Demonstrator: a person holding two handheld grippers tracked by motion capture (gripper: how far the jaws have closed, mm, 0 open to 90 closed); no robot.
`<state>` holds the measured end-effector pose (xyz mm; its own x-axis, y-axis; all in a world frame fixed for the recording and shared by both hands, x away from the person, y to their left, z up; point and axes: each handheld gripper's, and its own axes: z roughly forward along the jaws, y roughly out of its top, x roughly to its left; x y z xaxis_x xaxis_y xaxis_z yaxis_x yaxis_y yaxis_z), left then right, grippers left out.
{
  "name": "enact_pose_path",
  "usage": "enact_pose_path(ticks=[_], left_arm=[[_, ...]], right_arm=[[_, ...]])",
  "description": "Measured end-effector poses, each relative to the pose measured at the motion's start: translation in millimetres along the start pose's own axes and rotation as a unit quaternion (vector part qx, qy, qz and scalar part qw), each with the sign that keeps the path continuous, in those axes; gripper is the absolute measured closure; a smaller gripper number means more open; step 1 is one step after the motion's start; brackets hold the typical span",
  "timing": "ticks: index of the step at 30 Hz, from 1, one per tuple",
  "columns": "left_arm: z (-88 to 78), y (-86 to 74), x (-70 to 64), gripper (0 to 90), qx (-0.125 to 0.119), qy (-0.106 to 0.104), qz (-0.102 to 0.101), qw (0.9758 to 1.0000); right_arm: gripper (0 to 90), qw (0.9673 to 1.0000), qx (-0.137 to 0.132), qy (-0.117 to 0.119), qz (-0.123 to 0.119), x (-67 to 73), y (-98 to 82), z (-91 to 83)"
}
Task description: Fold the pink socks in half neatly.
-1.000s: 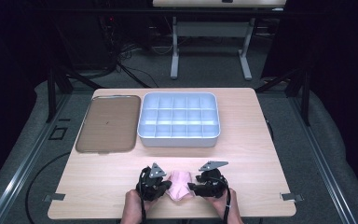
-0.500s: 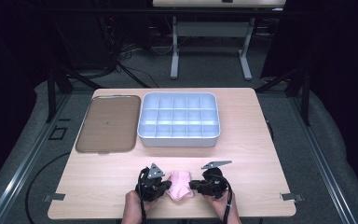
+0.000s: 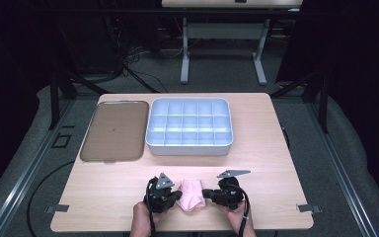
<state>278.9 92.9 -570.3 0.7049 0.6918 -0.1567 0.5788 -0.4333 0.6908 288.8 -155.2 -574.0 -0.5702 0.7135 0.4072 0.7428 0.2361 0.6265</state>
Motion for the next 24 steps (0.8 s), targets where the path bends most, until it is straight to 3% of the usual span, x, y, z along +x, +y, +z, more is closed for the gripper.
enact_pose_path(ticks=[10,24], left_arm=[[4.4,2.8,-0.6,89.1,-0.006,-0.006,-0.001,1.0000],[7.5,5.9,-0.3,89.0,-0.005,-0.014,0.003,0.9999]], right_arm=[[89.2,0.9993,-0.034,0.007,-0.017,9.4,6.0,-13.1],[89.4,0.9976,-0.045,0.011,-0.051,24.7,13.1,-10.0]])
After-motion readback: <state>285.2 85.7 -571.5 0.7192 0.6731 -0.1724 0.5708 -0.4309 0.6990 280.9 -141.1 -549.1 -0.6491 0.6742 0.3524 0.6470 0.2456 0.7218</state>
